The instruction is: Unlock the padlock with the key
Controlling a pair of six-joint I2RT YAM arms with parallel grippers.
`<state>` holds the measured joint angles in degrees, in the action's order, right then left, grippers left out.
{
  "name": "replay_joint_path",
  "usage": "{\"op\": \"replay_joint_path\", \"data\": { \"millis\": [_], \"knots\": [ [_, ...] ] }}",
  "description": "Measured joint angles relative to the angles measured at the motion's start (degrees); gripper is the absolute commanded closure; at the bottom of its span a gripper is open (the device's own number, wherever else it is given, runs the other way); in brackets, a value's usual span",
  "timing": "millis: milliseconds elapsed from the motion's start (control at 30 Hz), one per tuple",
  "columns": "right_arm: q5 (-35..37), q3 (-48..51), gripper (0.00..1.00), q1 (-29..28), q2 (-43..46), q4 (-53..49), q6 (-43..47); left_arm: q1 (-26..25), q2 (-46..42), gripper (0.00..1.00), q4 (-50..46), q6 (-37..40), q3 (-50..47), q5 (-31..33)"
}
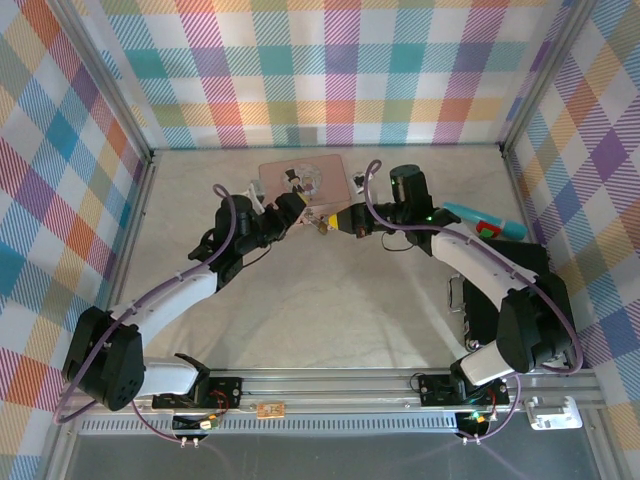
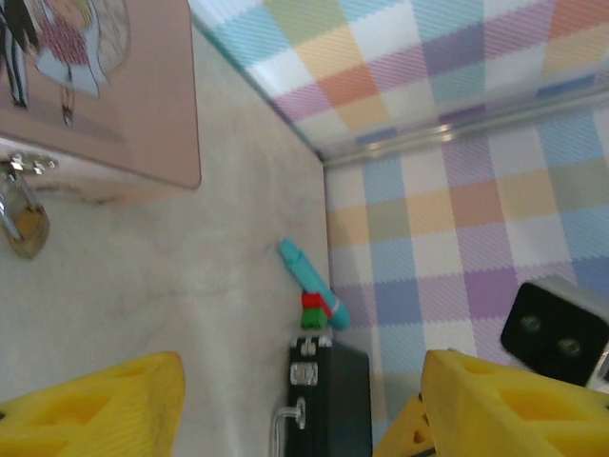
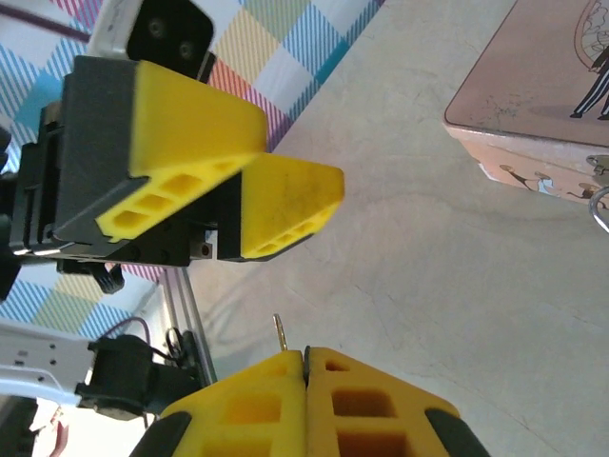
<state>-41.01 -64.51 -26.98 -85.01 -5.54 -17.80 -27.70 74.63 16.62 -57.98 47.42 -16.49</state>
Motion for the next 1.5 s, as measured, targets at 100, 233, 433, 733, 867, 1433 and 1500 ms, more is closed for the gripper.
{"op": "replay_joint_path", "data": {
  "millis": [100,233,433,733,867,1433,1500],
  "knots": [
    [-0.55,-2.54,1.0,0.2,-0.72,-4.02,2.97,-0.07,0.98,0.37,0.09,1.55,0.52,-4.13],
    [-2.38,-4.74,1.0,0.55,-2.47,-6.23,4.57,-0.39,2.12,0.41,1.57,3.43,0.98,-8.5],
    [-4.9,-4.92,1.0,1.31,-3.96,-6.78,4.59,-1.14,3.78,0.43,4.37,4.44,1.22,-12.28],
    [-7.98,-4.9,1.0,2.01,-4.33,-5.22,1.95,-2.36,6.43,0.64,6.51,5.2,3.23,-14.58],
    [-8.7,-4.61,1.0,2.23,-4.33,-4.17,1.16,-2.67,6.69,0.8,7.52,5.29,3.45,-14.95],
    [-6.08,2.51,0.55,4.76,-0.11,2.23,-8.13,-2.97,6.64,1.0,7.26,6.71,3.58,-11.1],
    [-4.48,5.46,0.52,5.27,2.69,4.59,-11.02,-2.97,6.64,1.0,7.19,7.32,4.04,-9.9]
  ]
}}
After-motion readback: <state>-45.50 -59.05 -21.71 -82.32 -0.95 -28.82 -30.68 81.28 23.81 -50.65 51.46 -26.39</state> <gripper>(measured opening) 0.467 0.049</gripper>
